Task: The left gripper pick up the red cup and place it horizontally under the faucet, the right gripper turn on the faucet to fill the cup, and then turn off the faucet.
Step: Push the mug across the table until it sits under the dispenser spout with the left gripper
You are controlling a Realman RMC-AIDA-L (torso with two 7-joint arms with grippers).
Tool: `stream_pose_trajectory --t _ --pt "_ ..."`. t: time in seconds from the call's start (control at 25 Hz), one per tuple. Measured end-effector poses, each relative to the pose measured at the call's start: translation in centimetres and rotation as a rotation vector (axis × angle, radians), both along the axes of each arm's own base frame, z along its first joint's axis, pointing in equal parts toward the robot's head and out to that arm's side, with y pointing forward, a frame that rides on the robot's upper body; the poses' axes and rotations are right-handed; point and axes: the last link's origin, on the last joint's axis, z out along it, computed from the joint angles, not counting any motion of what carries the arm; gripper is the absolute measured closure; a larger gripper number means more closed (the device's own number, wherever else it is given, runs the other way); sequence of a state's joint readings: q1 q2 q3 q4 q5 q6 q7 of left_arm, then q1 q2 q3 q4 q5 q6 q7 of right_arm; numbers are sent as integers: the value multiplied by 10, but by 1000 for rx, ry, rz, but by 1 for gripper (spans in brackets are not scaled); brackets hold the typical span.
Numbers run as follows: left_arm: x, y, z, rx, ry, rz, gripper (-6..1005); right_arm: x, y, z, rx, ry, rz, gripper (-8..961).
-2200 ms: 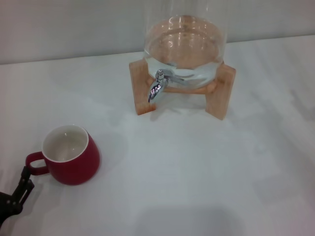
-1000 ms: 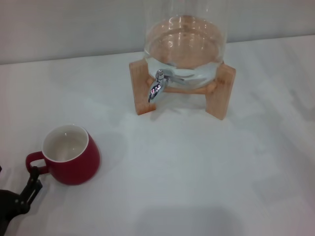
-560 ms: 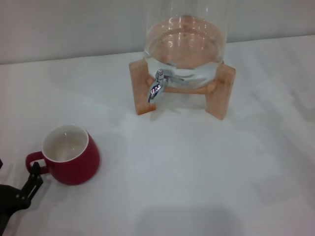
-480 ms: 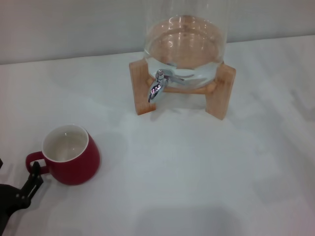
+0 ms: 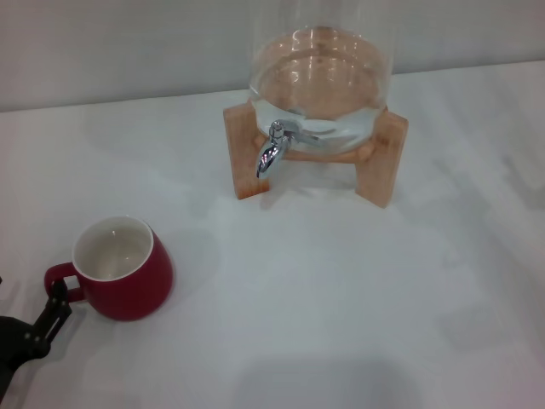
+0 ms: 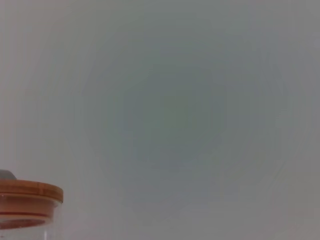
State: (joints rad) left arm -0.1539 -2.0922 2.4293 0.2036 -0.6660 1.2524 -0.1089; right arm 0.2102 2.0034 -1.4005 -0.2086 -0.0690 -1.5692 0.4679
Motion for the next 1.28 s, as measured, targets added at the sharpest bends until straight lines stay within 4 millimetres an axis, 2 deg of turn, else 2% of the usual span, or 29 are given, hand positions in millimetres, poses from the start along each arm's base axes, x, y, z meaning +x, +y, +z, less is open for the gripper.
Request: stream_pose_trajectory --t 0.84,1.04,1.28 --pt "1 2 0 -1 -6 -1 129 -1 0 1 4 0 9 123" --pt "1 2 0 -2 -7 -2 295 -1 -1 1 4 0 9 123" --pt "2 4 -1 -9 -12 -6 409 -1 -1 1 5 0 10 124"
